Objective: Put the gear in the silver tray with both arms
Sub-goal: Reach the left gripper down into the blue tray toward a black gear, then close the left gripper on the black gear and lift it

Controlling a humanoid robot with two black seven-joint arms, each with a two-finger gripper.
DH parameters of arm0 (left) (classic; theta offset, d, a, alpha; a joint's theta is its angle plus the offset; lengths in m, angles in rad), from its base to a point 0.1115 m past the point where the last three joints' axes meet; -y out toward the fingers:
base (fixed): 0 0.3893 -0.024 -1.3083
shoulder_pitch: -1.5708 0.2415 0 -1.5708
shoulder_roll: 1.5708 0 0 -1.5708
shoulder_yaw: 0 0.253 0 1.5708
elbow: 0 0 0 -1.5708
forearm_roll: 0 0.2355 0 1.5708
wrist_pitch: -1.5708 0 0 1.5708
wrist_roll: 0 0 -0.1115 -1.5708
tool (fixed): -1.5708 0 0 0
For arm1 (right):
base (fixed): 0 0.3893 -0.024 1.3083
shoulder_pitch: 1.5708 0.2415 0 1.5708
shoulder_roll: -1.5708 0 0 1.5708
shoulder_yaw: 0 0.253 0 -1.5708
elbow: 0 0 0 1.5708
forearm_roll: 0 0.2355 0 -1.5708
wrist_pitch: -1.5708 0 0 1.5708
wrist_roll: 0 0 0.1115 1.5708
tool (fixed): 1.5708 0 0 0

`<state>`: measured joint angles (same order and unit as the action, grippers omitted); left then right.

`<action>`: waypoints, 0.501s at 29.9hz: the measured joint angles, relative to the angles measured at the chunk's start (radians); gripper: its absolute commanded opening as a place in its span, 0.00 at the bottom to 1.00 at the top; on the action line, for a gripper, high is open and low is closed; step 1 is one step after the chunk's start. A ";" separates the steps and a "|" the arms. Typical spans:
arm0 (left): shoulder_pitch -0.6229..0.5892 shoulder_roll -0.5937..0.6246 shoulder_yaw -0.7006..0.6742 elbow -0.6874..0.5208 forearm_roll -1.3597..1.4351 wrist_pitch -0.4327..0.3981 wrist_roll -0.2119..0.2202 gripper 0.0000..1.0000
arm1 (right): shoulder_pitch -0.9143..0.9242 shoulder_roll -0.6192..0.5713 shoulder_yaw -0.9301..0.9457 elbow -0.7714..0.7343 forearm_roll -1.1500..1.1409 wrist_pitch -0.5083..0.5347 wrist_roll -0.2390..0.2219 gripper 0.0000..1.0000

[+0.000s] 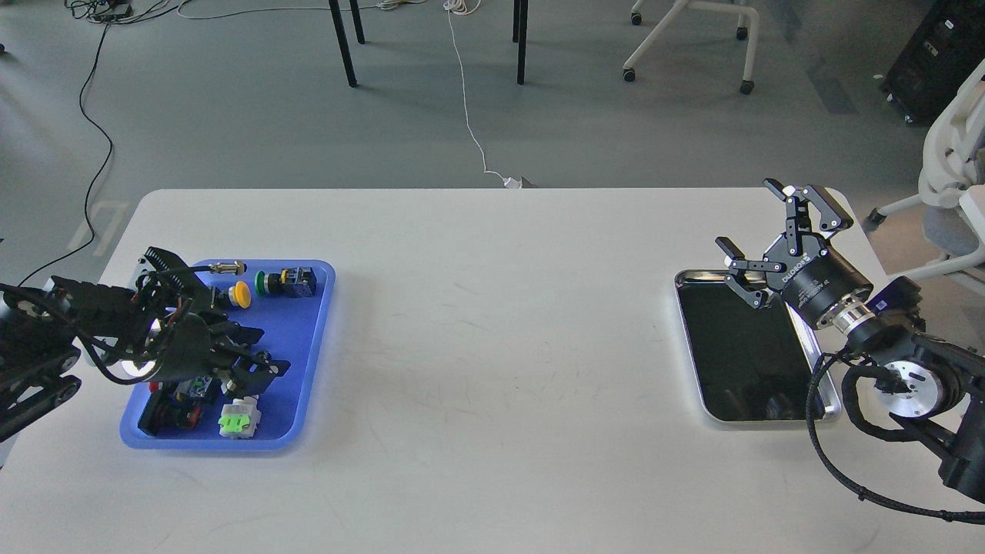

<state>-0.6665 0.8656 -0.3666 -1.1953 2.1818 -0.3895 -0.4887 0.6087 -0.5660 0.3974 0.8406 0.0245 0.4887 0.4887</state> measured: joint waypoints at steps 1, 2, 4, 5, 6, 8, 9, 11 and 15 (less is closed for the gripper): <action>0.000 -0.002 0.000 0.006 0.000 0.001 0.000 0.57 | -0.001 0.000 0.000 0.000 0.000 0.000 0.000 0.99; 0.000 -0.005 0.000 0.013 0.000 0.001 0.000 0.54 | -0.001 0.000 0.000 0.000 0.000 0.000 0.000 0.99; 0.000 -0.010 0.000 0.023 0.000 0.001 0.000 0.48 | -0.002 -0.001 0.000 0.000 0.000 0.000 0.000 0.99; 0.000 -0.011 0.000 0.026 0.000 0.001 0.000 0.48 | -0.003 -0.002 0.000 0.000 0.000 0.000 0.000 0.99; 0.000 -0.012 0.001 0.028 0.000 0.001 0.000 0.48 | -0.003 -0.003 -0.001 0.000 0.000 0.000 0.000 0.99; 0.000 -0.016 0.001 0.035 0.000 0.002 0.000 0.48 | -0.004 -0.003 -0.001 0.000 0.000 0.000 0.000 0.99; 0.000 -0.020 0.001 0.042 0.000 0.002 0.000 0.48 | -0.004 -0.003 -0.001 0.000 0.000 0.000 0.000 0.99; 0.000 -0.030 0.002 0.056 0.000 0.004 0.000 0.48 | -0.004 -0.003 -0.001 0.000 0.000 0.000 0.000 0.99; 0.001 -0.038 0.002 0.083 0.000 0.010 0.000 0.48 | -0.004 -0.003 -0.001 0.000 0.000 0.000 0.000 0.99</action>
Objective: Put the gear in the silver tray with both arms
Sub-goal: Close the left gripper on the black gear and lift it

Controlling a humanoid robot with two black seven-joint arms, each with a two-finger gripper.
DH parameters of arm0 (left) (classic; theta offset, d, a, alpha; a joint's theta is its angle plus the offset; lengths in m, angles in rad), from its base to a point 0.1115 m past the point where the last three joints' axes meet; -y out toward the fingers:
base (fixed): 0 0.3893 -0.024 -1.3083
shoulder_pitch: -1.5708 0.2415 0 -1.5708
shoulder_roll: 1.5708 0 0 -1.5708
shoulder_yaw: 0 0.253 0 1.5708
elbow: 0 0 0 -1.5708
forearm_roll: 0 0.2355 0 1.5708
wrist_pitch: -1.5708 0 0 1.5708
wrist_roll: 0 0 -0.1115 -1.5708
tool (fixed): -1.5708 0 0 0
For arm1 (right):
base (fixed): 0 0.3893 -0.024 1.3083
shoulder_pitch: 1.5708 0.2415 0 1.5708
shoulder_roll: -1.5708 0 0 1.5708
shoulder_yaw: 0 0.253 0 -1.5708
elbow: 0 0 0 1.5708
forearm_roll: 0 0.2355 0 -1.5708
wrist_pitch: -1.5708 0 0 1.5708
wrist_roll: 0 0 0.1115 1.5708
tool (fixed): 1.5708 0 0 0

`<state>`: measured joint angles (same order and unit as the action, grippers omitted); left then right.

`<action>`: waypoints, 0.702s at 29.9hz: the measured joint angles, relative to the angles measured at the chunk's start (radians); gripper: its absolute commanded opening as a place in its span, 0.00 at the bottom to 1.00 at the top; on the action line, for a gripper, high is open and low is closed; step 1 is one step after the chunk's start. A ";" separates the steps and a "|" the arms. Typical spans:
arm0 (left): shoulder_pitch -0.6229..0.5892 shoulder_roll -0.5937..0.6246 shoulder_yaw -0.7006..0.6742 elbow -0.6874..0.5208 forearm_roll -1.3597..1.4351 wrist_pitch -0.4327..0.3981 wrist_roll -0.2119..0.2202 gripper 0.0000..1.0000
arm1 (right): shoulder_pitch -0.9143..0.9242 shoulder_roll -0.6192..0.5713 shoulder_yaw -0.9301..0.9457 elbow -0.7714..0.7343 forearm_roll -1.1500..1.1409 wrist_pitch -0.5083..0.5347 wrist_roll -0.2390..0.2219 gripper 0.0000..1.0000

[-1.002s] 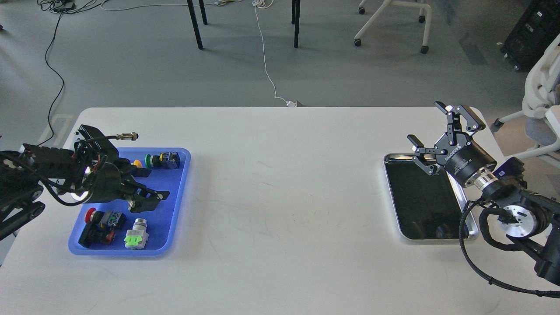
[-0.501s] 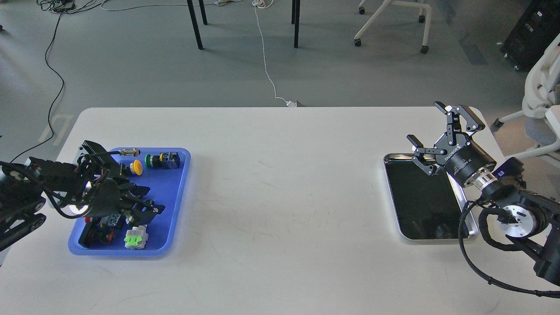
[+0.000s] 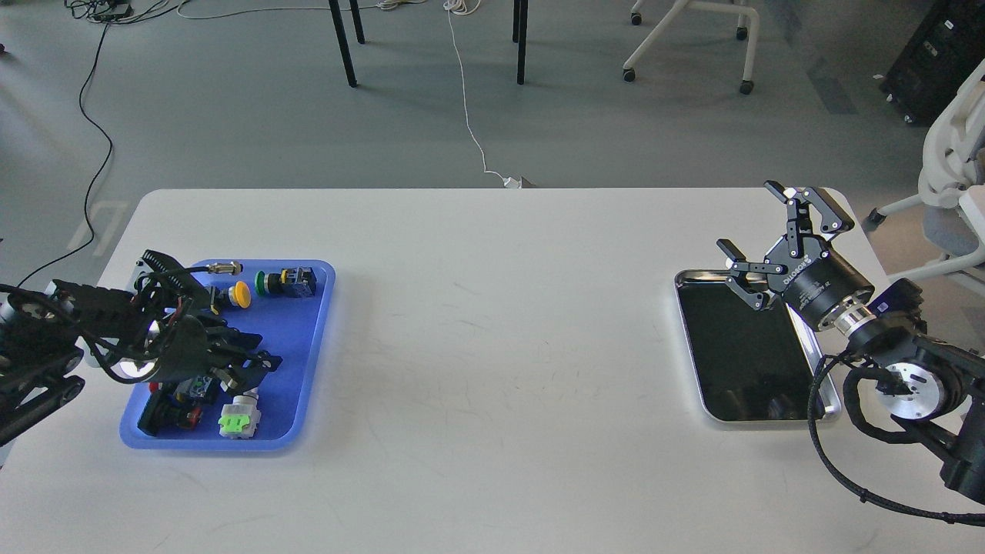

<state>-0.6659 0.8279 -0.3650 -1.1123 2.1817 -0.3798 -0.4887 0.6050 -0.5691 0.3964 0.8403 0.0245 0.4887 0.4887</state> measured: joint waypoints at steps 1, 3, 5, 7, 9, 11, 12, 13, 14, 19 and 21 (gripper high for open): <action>0.000 -0.001 0.000 0.005 0.000 0.001 0.000 0.48 | 0.000 0.000 0.000 0.000 0.000 0.000 0.000 0.99; 0.000 -0.003 0.000 0.012 0.000 0.002 0.000 0.48 | 0.000 0.000 0.001 0.000 0.000 0.000 0.000 0.99; 0.000 -0.005 0.000 0.019 0.000 0.002 0.000 0.48 | 0.000 0.000 0.001 0.000 0.000 0.000 0.000 0.99; 0.000 -0.005 0.000 0.023 0.000 0.003 0.000 0.48 | 0.000 0.000 0.001 -0.001 0.000 0.000 0.000 0.99; 0.000 -0.006 0.000 0.027 0.000 0.003 0.000 0.48 | 0.000 0.002 0.001 -0.001 0.000 0.000 0.000 0.99; 0.000 -0.007 0.001 0.030 0.000 0.003 0.000 0.48 | 0.000 0.003 0.001 -0.001 0.000 0.000 0.000 0.99; 0.001 -0.008 0.001 0.031 0.000 0.003 0.000 0.48 | 0.000 0.003 0.001 -0.001 0.000 0.000 0.000 0.99; 0.001 -0.008 0.002 0.033 0.000 0.003 0.000 0.47 | 0.000 0.003 0.001 -0.001 0.000 0.000 0.000 0.99; 0.001 -0.008 0.004 0.034 0.000 0.003 0.000 0.47 | 0.000 0.003 0.001 -0.001 0.000 0.000 0.000 0.99; 0.002 -0.009 0.006 0.037 0.000 0.003 0.000 0.42 | 0.000 0.003 0.001 -0.002 0.000 0.000 0.000 0.99; 0.002 -0.009 0.006 0.037 0.000 0.003 0.000 0.39 | 0.000 0.003 0.001 -0.003 0.000 0.000 0.000 0.99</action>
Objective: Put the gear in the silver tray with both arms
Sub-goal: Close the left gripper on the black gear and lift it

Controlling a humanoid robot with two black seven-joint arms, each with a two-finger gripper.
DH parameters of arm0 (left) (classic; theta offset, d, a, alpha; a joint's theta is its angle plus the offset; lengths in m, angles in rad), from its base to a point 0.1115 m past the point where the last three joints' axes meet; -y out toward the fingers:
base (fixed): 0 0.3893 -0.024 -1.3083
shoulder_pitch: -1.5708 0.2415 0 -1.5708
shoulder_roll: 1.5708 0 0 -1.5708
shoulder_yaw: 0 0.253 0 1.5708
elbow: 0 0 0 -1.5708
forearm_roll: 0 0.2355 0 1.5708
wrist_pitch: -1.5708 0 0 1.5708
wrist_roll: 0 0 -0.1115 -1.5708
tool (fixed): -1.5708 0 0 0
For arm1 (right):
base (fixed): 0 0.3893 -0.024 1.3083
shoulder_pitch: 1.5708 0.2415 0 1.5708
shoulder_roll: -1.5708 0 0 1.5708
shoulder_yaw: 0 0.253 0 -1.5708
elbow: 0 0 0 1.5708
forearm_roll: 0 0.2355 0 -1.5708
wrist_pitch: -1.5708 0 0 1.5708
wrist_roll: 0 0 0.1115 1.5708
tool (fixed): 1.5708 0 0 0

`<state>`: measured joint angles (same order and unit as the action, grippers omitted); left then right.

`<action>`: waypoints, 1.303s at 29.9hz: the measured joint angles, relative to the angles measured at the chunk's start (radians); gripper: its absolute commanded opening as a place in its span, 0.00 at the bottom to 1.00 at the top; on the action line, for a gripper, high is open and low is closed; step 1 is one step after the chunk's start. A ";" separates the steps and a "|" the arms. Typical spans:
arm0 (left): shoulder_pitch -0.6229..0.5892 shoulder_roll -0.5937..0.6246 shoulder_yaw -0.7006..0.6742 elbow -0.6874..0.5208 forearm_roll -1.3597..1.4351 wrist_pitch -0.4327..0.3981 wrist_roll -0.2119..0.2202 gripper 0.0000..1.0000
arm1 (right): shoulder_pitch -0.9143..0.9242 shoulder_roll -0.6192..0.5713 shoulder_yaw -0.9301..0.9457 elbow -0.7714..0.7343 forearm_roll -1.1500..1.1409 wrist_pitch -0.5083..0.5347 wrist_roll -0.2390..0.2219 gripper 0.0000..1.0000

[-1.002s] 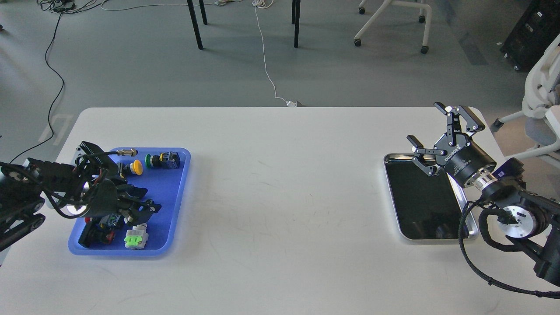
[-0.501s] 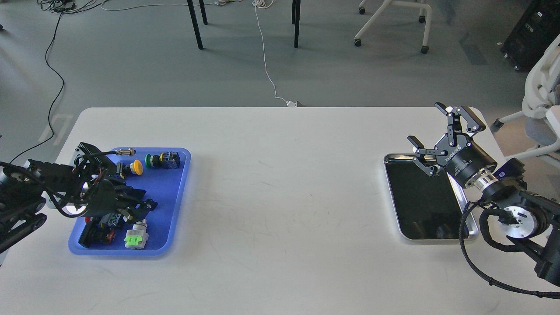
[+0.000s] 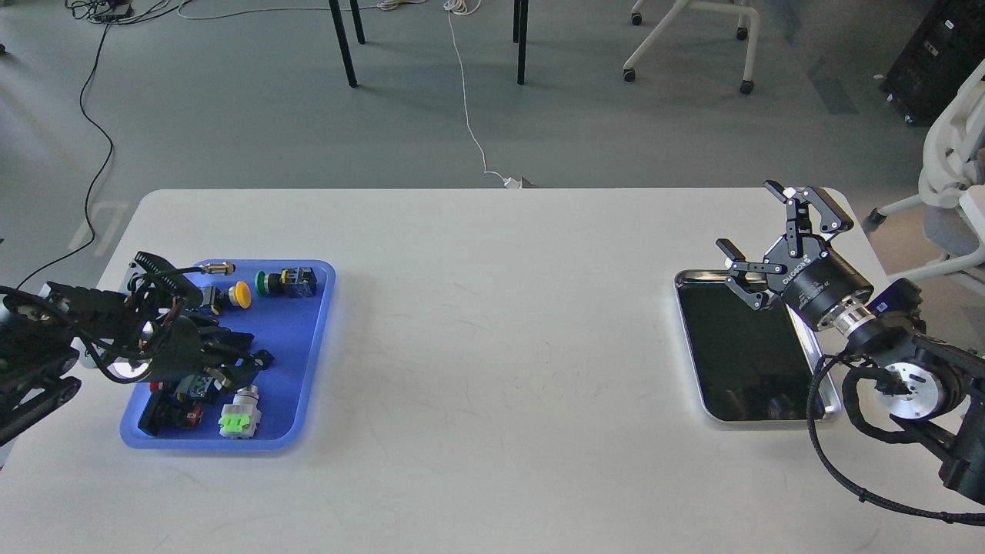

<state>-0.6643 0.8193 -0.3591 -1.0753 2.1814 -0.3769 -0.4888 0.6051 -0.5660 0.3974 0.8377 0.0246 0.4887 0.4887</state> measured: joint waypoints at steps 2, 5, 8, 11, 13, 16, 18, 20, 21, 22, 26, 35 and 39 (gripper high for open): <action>0.001 0.000 0.000 0.000 0.000 0.000 0.000 0.39 | 0.000 0.000 0.000 0.000 0.000 0.000 0.000 0.99; 0.001 0.001 0.000 0.000 0.000 0.000 0.000 0.38 | 0.000 0.000 0.000 0.000 0.000 0.000 0.000 0.99; 0.001 0.001 0.000 0.000 0.000 0.000 0.000 0.38 | 0.000 0.000 0.000 0.000 0.000 0.000 0.000 0.99; 0.001 0.004 0.000 0.000 0.000 0.000 0.000 0.38 | -0.001 0.000 0.000 0.000 0.000 0.000 0.000 0.99; 0.000 0.005 0.000 0.000 0.000 -0.001 0.000 0.38 | 0.000 0.000 0.000 0.000 0.000 0.000 0.000 0.99; 0.000 0.005 0.000 0.000 0.000 -0.001 0.000 0.38 | 0.000 0.000 0.000 0.000 0.000 0.000 0.000 0.99; 0.000 0.005 0.000 0.000 0.000 -0.001 0.000 0.38 | 0.000 0.000 0.000 0.000 0.000 0.000 0.000 0.99; 0.000 0.005 0.000 0.000 0.000 -0.001 0.000 0.39 | 0.000 0.000 0.000 0.000 0.000 0.000 0.000 0.99; 0.001 0.005 0.000 0.000 0.000 -0.001 0.000 0.38 | 0.000 0.000 0.000 0.000 0.000 0.000 0.000 0.99; 0.001 0.005 0.000 0.000 0.000 -0.001 0.000 0.39 | 0.000 0.000 0.000 0.000 0.000 0.000 0.000 0.99; 0.001 0.005 0.001 0.000 0.000 -0.001 0.000 0.38 | 0.000 0.000 0.000 0.000 0.000 0.000 0.000 0.99; 0.002 0.007 0.007 0.000 0.000 -0.001 0.000 0.17 | 0.000 0.000 0.000 0.000 0.000 0.000 0.000 0.99; 0.003 0.005 0.024 0.000 0.000 -0.004 0.001 0.15 | 0.000 0.000 0.000 0.000 0.000 0.000 0.000 0.99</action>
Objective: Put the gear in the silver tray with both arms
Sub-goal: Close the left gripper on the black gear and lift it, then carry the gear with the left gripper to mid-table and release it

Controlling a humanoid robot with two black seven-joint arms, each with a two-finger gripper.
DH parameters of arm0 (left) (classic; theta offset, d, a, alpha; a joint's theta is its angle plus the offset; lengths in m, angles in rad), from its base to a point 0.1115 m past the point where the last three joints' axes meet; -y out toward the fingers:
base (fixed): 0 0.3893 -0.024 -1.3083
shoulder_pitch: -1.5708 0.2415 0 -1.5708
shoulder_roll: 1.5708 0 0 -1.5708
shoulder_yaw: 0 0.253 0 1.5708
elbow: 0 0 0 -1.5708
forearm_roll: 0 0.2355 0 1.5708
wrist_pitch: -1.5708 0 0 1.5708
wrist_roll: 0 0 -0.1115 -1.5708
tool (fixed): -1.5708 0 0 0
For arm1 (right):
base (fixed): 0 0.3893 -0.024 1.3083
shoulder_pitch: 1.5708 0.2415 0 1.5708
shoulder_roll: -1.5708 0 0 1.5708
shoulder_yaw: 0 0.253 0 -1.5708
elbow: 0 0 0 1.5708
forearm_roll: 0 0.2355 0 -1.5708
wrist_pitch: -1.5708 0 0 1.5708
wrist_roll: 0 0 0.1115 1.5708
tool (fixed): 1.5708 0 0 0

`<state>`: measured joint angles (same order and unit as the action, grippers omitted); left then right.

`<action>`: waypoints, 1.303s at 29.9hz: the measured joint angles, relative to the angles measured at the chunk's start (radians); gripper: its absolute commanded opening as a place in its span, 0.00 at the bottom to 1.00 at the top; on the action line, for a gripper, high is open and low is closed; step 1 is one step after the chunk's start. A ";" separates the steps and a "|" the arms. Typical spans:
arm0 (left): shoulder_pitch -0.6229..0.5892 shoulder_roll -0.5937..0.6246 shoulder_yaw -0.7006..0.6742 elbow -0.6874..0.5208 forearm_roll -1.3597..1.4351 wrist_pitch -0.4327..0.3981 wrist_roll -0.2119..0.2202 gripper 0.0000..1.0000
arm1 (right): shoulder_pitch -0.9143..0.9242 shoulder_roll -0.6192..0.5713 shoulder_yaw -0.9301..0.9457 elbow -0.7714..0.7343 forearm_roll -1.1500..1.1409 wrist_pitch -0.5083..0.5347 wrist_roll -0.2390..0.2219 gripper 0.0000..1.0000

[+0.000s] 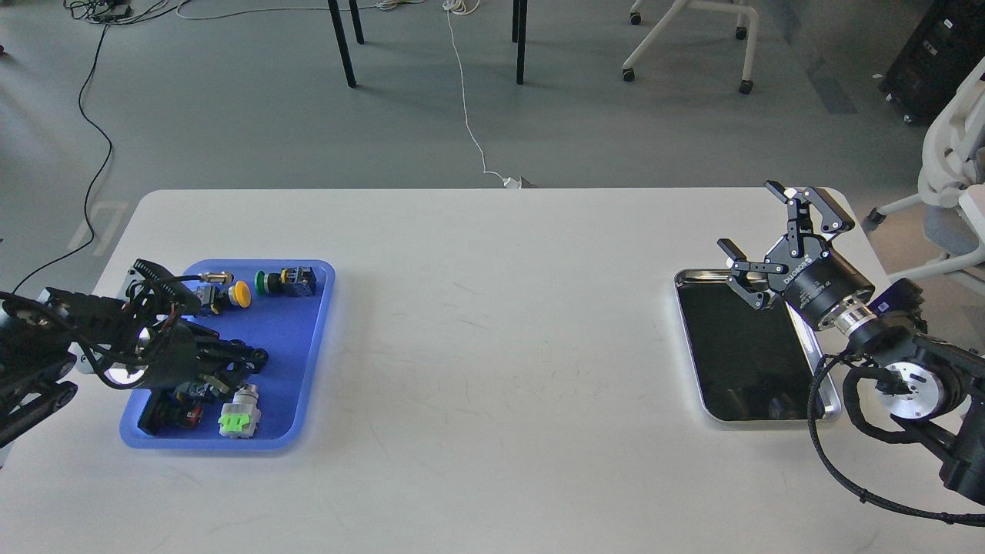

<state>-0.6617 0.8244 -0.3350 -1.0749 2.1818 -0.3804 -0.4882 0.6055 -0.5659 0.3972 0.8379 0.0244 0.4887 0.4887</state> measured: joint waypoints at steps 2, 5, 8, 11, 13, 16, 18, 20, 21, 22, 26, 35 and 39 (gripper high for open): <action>-0.001 -0.001 0.001 0.000 0.000 0.001 0.000 0.15 | 0.000 0.000 0.000 0.000 0.000 0.000 0.000 0.99; -0.001 -0.002 0.002 0.001 0.000 0.003 0.000 0.15 | -0.001 0.000 0.000 0.000 0.000 0.000 0.000 0.99; -0.001 -0.004 0.002 0.003 0.000 0.005 0.000 0.15 | -0.001 -0.001 0.000 0.001 0.000 0.000 0.000 0.99; -0.001 -0.004 0.002 0.006 0.000 0.009 -0.001 0.14 | -0.001 -0.001 0.000 0.001 0.000 0.000 0.000 0.99; -0.002 -0.003 0.002 0.007 0.000 0.013 -0.001 0.14 | -0.001 -0.001 0.000 0.001 0.000 0.000 0.000 0.99; -0.005 0.001 0.002 0.007 0.000 0.014 -0.001 0.13 | -0.001 -0.001 0.000 0.000 0.000 0.000 0.000 0.99; -0.010 0.003 0.002 0.007 0.000 0.015 -0.001 0.12 | -0.001 -0.001 0.000 0.000 0.000 0.000 0.000 0.99; -0.018 0.004 0.001 0.007 0.000 0.015 -0.001 0.12 | -0.001 -0.001 0.000 0.000 0.000 0.000 0.000 0.99; -0.024 0.004 0.001 0.006 0.000 0.015 -0.001 0.12 | -0.001 -0.001 0.000 0.000 0.000 0.000 0.000 0.99; -0.034 0.004 0.000 0.006 0.000 0.015 -0.001 0.13 | -0.001 -0.001 0.000 0.000 0.000 0.000 0.000 0.99; -0.077 0.006 -0.002 -0.007 0.000 0.013 -0.001 0.13 | 0.000 -0.001 0.000 0.000 0.000 0.000 0.000 0.99; -0.178 0.000 -0.002 -0.126 0.000 0.002 -0.001 0.13 | 0.002 -0.002 0.001 -0.001 0.000 0.000 0.000 0.99; -0.244 -0.043 0.009 -0.187 0.000 -0.047 0.000 0.13 | 0.002 -0.002 0.002 -0.002 0.000 0.000 0.000 0.99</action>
<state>-0.9056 0.7809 -0.3256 -1.2619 2.1816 -0.4271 -0.4886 0.6075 -0.5677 0.3988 0.8360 0.0245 0.4887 0.4887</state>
